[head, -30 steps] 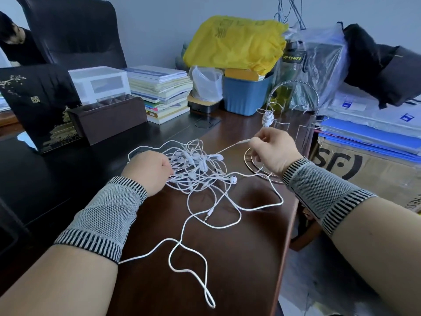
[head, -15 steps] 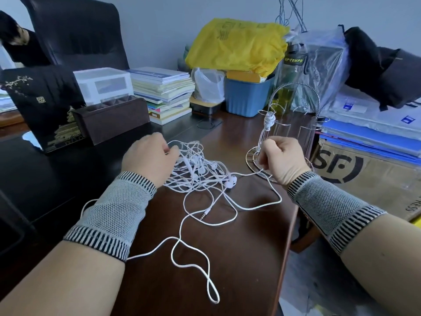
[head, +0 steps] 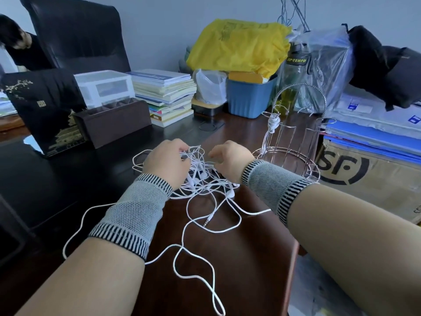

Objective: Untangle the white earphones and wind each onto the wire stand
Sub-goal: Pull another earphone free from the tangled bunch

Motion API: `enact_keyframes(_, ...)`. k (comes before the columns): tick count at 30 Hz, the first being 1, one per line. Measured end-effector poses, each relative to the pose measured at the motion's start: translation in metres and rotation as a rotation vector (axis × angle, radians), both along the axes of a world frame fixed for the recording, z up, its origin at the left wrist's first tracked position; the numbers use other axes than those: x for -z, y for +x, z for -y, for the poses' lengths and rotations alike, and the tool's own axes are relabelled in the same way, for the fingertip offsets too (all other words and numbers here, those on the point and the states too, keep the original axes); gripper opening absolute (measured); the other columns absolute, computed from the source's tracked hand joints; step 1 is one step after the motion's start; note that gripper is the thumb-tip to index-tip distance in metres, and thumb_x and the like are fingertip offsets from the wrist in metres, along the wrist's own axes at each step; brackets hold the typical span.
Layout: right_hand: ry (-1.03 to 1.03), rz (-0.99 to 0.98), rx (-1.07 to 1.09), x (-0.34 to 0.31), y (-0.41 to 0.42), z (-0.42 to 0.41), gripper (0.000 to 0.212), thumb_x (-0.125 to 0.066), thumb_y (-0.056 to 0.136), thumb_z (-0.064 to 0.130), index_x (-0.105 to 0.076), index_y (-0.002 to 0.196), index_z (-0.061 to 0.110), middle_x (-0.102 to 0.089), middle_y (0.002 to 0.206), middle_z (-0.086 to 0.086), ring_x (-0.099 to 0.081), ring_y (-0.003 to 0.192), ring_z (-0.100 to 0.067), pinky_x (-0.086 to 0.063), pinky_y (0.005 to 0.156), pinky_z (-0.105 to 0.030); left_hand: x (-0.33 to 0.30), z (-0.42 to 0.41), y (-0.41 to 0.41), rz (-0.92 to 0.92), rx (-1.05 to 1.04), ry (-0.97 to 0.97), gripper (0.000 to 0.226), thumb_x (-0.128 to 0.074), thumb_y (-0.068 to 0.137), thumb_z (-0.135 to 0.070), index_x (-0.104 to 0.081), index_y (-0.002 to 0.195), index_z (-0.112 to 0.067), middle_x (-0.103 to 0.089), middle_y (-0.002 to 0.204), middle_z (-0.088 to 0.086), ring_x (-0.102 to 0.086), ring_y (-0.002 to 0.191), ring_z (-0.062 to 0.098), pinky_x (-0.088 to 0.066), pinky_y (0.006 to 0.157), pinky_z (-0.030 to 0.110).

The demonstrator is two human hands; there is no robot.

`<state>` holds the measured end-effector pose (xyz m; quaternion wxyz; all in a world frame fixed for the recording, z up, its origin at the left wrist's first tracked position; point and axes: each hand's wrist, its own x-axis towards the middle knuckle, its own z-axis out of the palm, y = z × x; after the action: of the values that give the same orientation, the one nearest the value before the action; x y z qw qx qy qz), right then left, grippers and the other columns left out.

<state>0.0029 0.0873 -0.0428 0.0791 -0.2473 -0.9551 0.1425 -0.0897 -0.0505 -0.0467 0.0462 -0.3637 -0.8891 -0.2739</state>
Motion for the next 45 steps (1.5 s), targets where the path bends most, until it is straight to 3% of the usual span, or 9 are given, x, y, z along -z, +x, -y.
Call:
enact_keyframes(4, 0.106, 0.089, -0.059, 0.010, -0.011, 0.006, 0.021, -0.055, 0.092, 0.030, -0.069, 0.108, 0.027, -0.055, 0.117, -0.006, -0.055, 0.110, -0.025, -0.042, 0.100, -0.030, 0.001, 0.002, -0.006, 0.001, 0.022, 0.022, 0.035, -0.058, 0.093, -0.018, -0.058, 0.126, -0.031, -0.051, 0.129, -0.003, -0.059, 0.103, 0.019, -0.050, 0.091, 0.038)
enact_keyframes(9, -0.023, -0.157, -0.033, -0.002, 0.005, 0.000, 0.004, -0.065, 0.088, 0.025, -0.067, 0.086, 0.023, -0.056, 0.084, 0.011, -0.057, 0.084, -0.012, -0.047, 0.083, -0.024, 0.004, 0.003, -0.007, -0.018, 0.029, -0.014, 0.017, -0.058, 0.094, -0.024, -0.068, 0.106, -0.029, -0.052, 0.125, -0.003, -0.059, 0.102, 0.020, -0.048, 0.087, 0.034)
enact_keyframes(12, -0.194, -0.349, -0.032, -0.016, 0.023, -0.006, 0.013, -0.071, 0.085, 0.022, -0.068, 0.073, 0.024, -0.063, 0.072, 0.013, -0.061, 0.072, -0.008, -0.049, 0.073, -0.021, -0.005, 0.002, -0.003, -0.079, 0.047, 0.048, 0.016, -0.056, 0.095, -0.029, -0.071, 0.091, -0.026, -0.057, 0.112, -0.006, -0.059, 0.096, 0.018, -0.043, 0.080, 0.030)
enact_keyframes(16, -0.274, -0.447, -0.011, -0.034, 0.047, -0.012, 0.009, -0.071, 0.084, 0.016, -0.069, 0.076, 0.018, -0.063, 0.070, 0.010, -0.055, 0.064, -0.004, -0.045, 0.067, -0.015, -0.045, -0.006, 0.009, 0.058, 0.142, 0.189, 0.014, -0.058, 0.094, -0.031, -0.065, 0.081, -0.030, -0.067, 0.089, -0.008, -0.062, 0.087, 0.015, -0.044, 0.076, 0.027)
enact_keyframes(21, -0.369, -0.385, 0.018, -0.040, 0.062, -0.016, 0.011, -0.069, 0.085, 0.015, -0.068, 0.095, 0.019, -0.063, 0.085, 0.006, -0.056, 0.075, -0.008, -0.047, 0.075, -0.021, -0.104, -0.030, 0.023, 0.135, 0.272, 0.197, 0.017, -0.065, 0.087, -0.026, -0.066, 0.071, -0.022, -0.063, 0.062, -0.005, -0.053, 0.050, 0.002, -0.040, 0.056, 0.021)
enact_keyframes(25, -0.390, -0.495, 0.024, -0.061, 0.071, -0.015, 0.025, -0.060, 0.089, 0.005, -0.066, 0.112, 0.013, -0.063, 0.090, 0.002, -0.056, 0.075, -0.007, -0.044, 0.072, -0.015, -0.146, -0.044, 0.038, 0.234, 0.321, 0.202, 0.020, -0.067, 0.085, -0.018, -0.061, 0.066, -0.015, -0.044, 0.054, 0.002, -0.045, 0.055, 0.019, -0.042, 0.059, 0.027)
enact_keyframes(30, -0.560, -0.673, 0.004, -0.091, 0.077, -0.009, 0.027, -0.060, 0.085, -0.004, -0.063, 0.103, 0.016, -0.061, 0.081, 0.006, -0.050, 0.048, 0.007, -0.039, 0.056, -0.010, -0.173, -0.051, 0.052, 0.370, 0.370, 0.311, 0.013, -0.068, 0.084, -0.010, -0.059, 0.074, -0.010, -0.030, 0.040, -0.009, -0.024, 0.036, 0.009, -0.020, 0.038, 0.017)
enact_keyframes(37, -0.849, -0.805, -0.039, -0.115, 0.098, -0.001, 0.013, -0.056, 0.094, 0.009, -0.063, 0.085, 0.002, -0.059, 0.062, -0.009, -0.053, 0.052, -0.019, -0.042, 0.049, -0.024, -0.175, -0.059, 0.069, 0.395, 0.461, 0.239, 0.009, -0.068, 0.085, -0.013, -0.062, 0.081, -0.008, -0.030, 0.039, -0.011, -0.025, 0.033, 0.005, -0.018, 0.035, 0.016)
enact_keyframes(45, -0.713, -1.176, 0.447, -0.124, 0.143, -0.041, 0.027, -0.049, 0.091, 0.008, -0.060, 0.067, 0.008, -0.049, 0.043, 0.000, -0.047, 0.043, -0.018, -0.037, 0.041, -0.023, -0.151, -0.050, 0.063, 0.433, 0.313, 0.111, 0.015, -0.065, 0.090, -0.015, -0.060, 0.075, -0.013, -0.046, 0.051, -0.003, -0.044, 0.043, 0.005, -0.036, 0.046, 0.015)
